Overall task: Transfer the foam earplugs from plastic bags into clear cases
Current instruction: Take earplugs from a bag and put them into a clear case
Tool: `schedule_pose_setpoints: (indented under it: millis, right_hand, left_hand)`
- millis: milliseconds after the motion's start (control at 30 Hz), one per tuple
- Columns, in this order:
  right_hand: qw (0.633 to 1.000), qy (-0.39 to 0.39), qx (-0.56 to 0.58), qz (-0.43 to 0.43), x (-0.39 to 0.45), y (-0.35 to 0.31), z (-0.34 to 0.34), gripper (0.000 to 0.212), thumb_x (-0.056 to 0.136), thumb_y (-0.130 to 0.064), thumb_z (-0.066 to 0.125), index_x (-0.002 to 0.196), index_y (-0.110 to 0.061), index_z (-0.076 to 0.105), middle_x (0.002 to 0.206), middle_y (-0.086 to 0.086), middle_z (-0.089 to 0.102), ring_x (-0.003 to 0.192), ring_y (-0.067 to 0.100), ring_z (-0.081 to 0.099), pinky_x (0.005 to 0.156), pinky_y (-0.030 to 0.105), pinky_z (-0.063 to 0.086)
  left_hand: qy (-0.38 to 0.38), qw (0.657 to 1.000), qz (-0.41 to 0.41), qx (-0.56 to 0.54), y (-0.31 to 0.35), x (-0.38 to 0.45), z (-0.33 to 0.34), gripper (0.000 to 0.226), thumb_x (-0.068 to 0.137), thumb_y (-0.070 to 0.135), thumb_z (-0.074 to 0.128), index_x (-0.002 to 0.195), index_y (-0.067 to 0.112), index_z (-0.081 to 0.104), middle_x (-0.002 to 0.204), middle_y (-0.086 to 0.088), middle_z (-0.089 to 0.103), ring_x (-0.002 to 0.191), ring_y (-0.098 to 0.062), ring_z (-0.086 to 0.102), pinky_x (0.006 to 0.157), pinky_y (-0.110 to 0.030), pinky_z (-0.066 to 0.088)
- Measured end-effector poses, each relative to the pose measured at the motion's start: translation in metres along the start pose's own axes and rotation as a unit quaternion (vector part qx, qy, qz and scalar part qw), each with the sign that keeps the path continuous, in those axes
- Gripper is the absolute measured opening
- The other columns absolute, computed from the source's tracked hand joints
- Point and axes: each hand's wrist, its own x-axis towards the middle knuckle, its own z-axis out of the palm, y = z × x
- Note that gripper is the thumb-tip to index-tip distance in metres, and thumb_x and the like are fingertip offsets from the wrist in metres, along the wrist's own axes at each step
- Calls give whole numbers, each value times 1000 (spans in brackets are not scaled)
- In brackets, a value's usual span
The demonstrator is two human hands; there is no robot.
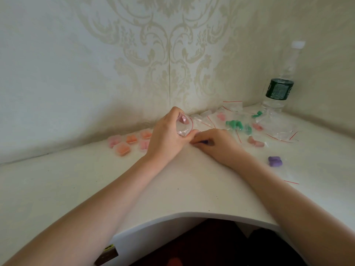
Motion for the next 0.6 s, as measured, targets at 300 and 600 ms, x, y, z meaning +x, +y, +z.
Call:
schedule_pose_setpoints:
  millis: [300, 600]
  right_hand:
    - [946, 210, 245, 10, -8, -37, -16, 31, 83, -2, 51, 82, -25, 73, 75, -24, 66, 75, -1, 58, 73, 21, 47]
    - [994, -9, 28, -106, -7, -37, 3, 24, 84, -12, 39, 67, -26, 48, 62, -11, 42, 78, 18, 40, 69, 38, 39]
  left_hand:
    - [-2, 994, 43, 98, -5, 2, -2, 41, 70, 45, 74, 81, 9, 58, 70, 3, 59, 64, -14, 53, 62, -27, 42]
    - [-102, 957, 158, 220, -8, 1, -1, 31, 64, 40, 48, 74, 13, 59, 72, 1, 57, 74, -26, 55, 69, -29, 29]
